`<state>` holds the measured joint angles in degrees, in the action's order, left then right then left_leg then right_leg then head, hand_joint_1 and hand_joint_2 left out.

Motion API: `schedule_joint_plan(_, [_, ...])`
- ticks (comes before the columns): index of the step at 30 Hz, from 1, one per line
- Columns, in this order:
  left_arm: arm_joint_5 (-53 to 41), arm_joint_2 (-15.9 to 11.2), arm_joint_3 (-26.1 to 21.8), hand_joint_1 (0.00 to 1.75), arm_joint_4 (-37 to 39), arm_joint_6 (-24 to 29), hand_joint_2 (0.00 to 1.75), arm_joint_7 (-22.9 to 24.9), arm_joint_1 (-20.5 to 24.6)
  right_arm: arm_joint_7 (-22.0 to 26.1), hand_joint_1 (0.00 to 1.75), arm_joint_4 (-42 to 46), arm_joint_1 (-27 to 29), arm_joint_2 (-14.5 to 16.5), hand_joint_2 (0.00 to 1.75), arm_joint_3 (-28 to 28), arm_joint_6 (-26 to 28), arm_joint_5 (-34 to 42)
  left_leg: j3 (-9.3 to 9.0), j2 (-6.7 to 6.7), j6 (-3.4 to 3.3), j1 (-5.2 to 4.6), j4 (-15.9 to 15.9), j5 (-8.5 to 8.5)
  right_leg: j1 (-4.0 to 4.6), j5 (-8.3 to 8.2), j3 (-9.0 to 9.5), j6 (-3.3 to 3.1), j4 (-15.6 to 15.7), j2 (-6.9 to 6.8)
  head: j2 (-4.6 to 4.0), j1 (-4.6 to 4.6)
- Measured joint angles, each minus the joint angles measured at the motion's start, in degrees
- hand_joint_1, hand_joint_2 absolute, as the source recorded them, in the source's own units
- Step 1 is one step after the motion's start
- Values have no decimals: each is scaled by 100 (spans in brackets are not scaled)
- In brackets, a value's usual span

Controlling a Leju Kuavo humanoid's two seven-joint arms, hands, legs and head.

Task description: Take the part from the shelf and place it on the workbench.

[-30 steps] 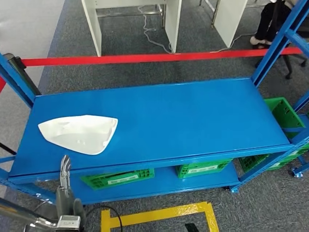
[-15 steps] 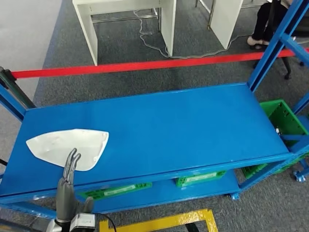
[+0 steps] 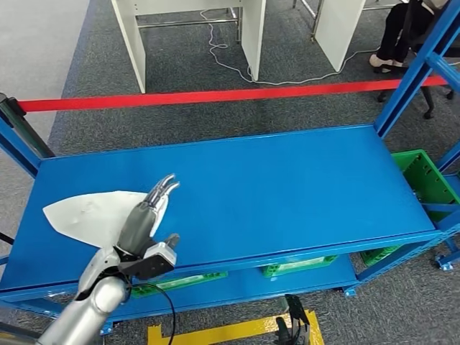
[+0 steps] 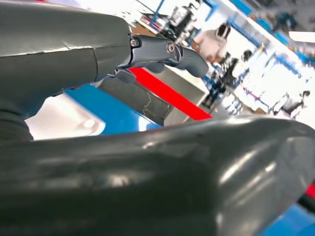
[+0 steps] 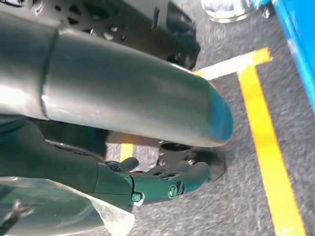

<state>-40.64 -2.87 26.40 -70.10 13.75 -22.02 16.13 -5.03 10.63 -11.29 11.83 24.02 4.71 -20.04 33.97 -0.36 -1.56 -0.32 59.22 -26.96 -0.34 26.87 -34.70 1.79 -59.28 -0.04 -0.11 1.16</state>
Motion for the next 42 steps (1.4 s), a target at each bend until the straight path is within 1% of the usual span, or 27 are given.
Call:
schedule_joint_plan(2, [72, -127, 13, 0, 116, -210, 0, 13, 266, -25, 0, -1, -2, -1, 0, 26, -40, -16, 22, 6, 46, -3, 1, 11, 10, 23, 25, -63, 53, 13, 0, -3])
schedule_joint_plan(4, [203, -242, 14, 0, 201, -439, 0, 20, 510, -44, 0, 0, 5, -2, 0, 47, -73, -20, 68, 12, 100, 9, 104, -81, -6, 5, 34, -123, 78, 15, 0, -8])
schedule_joint_plan(5, [258, -301, 10, 0, 235, -555, 0, 32, 630, -47, 0, 1, -1, -3, 0, 57, -89, -20, 157, 13, 133, 17, 306, -208, -19, -1, 42, -152, 89, 11, 0, -15])
schedule_joint_plan(7, [317, -417, 8, 0, 305, -756, 0, 90, 861, -52, 0, 0, -11, -3, 0, 81, -121, -13, 483, 16, 189, 35, 1016, -551, -27, 4, 51, -184, 92, 8, 0, -26])
schedule_joint_plan(8, [316, -478, 10, 0, 345, -849, 44, 143, 979, -55, 0, -1, -9, -4, 0, 98, -136, -8, 655, 16, 206, 45, 1373, -672, -26, 7, 53, -189, 90, 7, 0, -25])
schedule_joint_plan(9, [302, -538, 11, 0, 385, -924, 87, 204, 1100, -58, 0, -1, -4, -6, 0, 115, -150, -2, 765, 16, 214, 52, 1588, -696, -26, 10, 56, -192, 89, 9, 0, -26])
schedule_joint_plan(10, [273, -604, 13, 0, 424, -990, 131, 270, 1235, -64, 0, -1, 1, -8, 0, 135, -161, 2, 780, 16, 213, 57, 1588, -604, -26, 14, 63, -196, 87, 14, 1, -27])
schedule_joint_plan(11, [241, -667, 13, 0, 458, -1036, 131, 329, 1371, -72, 0, -1, 5, -9, 0, 152, -170, 3, 691, 16, 203, 61, 1361, -407, -26, 20, 76, -195, 86, 22, 1, -27])
schedule_joint_plan(13, [157, -773, 15, 0, 508, -1088, 44, 432, 1630, -86, 0, -1, 9, -9, 0, 174, -181, 3, 369, 15, 169, 55, 607, 22, -16, 40, 103, -177, 84, 38, 1, -27])
schedule_joint_plan(14, [107, -813, 23, 0, 533, -1118, 0, 479, 1746, -90, 0, 0, 8, -10, 0, 185, -185, 4, 237, 14, 151, 47, 298, 126, -8, 49, 101, -160, 79, 43, 0, -27])
schedule_joint_plan(15, [54, -857, 42, 0, 567, -1179, 0, 531, 1859, -91, 0, 0, 7, -11, 0, 200, -190, 6, 169, 11, 134, 39, 122, 148, 1, 49, 85, -136, 74, 45, 1, -25])
schedule_joint_plan(19, [21, -1096, 161, 0, 730, -1672, 0, 699, 2292, -75, 0, 0, 29, -24, 0, 278, -210, 42, 144, 8, 60, 62, 2, 108, 12, 106, -15, -36, 0, 40, 2, -17])
schedule_joint_plan(20, [73, -1152, 184, 0, 769, -1822, 0, 722, 2398, -66, 0, 1, 31, -30, 0, 293, -216, 56, 135, 12, 31, 76, -14, 117, 11, 207, -105, -10, -170, 38, 2, -9])
schedule_joint_plan(22, [212, -1266, 239, 0, 876, -2117, 0, 759, 2590, -50, 0, 0, 37, -44, 0, 321, -227, 75, 131, 18, -9, 84, -20, 119, 4, 505, -439, 24, -831, 31, 2, 7])
schedule_joint_plan(24, [350, -1368, 296, 0, 1003, -2353, 87, 779, 2714, -48, 0, -1, 54, -56, 0, 355, -234, 79, 129, 18, -22, 77, -18, 114, 0, 675, -781, 35, -1462, 29, 2, 9])
schedule_joint_plan(25, [429, -1418, 320, 0, 1060, -2465, 131, 781, 2761, -48, 0, -1, 62, -61, 0, 375, -240, 78, 128, 16, -24, 73, -16, 111, 0, 618, -844, 30, -1523, 29, 2, 12])
schedule_joint_plan(26, [531, -1469, 343, 0, 1108, -2592, 175, 779, 2809, -47, 0, -1, 65, -66, 0, 392, -247, 78, 124, 12, -24, 70, -14, 107, 1, 455, -794, 15, -1352, 29, 2, 10])
schedule_joint_plan(28, [828, -1570, 388, 0, 1198, -2915, 175, 758, 2931, -44, 0, -1, 58, -79, 0, 419, -264, 72, 112, 0, -9, 60, -10, 90, 13, 42, -471, -40, -615, 31, 2, 10])
schedule_joint_plan(30, [1227, -1686, 416, 0, 1290, -3305, 175, 719, 3038, -40, 0, 1, 48, -91, 0, 439, -300, 48, 118, -2, 28, 42, 1, 79, 26, -121, -186, -86, -64, 38, 2, 8])
schedule_joint_plan(33, [1950, -1917, 429, 0, 1401, -4039, 175, 678, 3103, -68, 0, 0, 70, -127, 0, 452, -368, -37, 127, 16, 110, 36, -1, 67, 19, -89, -107, -128, 63, 71, 2, 13])
schedule_joint_plan(35, [2388, -2092, 433, 0, 1453, -4432, 175, 684, 3165, -93, 0, 0, 89, -157, 0, 457, -378, -79, 190, 20, 175, 46, 174, -75, -8, -99, -80, -172, 100, 76, 2, 2])
schedule_joint_plan(36, [2541, -2168, 438, 0, 1480, -4547, 175, 697, 3207, -100, 0, 0, 91, -167, 0, 458, -375, -93, 295, 20, 206, 54, 419, -219, -21, -100, -63, -193, 112, 72, 2, -3])
schedule_joint_plan(38, [2714, -2266, 457, 0, 1541, -4675, 175, 738, 3272, -108, 0, -1, 93, -175, 0, 459, -364, -112, 629, 20, 263, 70, 1172, -550, -20, -87, -43, -219, 112, 65, 2, -8])
schedule_joint_plan(39, [2795, -2299, 473, 0, 1575, -4745, 175, 777, 3289, -116, 0, -1, 95, -177, 0, 459, -356, -115, 770, 21, 282, 80, 1467, -630, -20, -80, -31, -225, 110, 63, 2, -8])
schedule_joint_plan(40, [2919, -2319, 498, 0, 1615, -4851, 175, 839, 3312, -125, 0, -1, 94, -177, 0, 459, -337, -116, 834, 21, 294, 90, 1584, -604, -20, -74, -20, -227, 108, 61, 2, -8])
schedule_joint_plan(41, [3108, -2330, 531, 0, 1665, -4993, 175, 931, 3354, -137, 0, -1, 86, -178, 0, 459, -308, -117, 795, 21, 298, 100, 1469, -463, -21, -67, -11, -225, 102, 62, 2, -9])
schedule_joint_plan(42, [3346, -2338, 570, 0, 1726, -5152, 175, 1043, 3423, -150, 0, -1, 71, -178, 0, 460, -272, -118, 662, 21, 297, 110, 1156, -246, -22, -57, -1, -219, 93, 63, 2, -8])
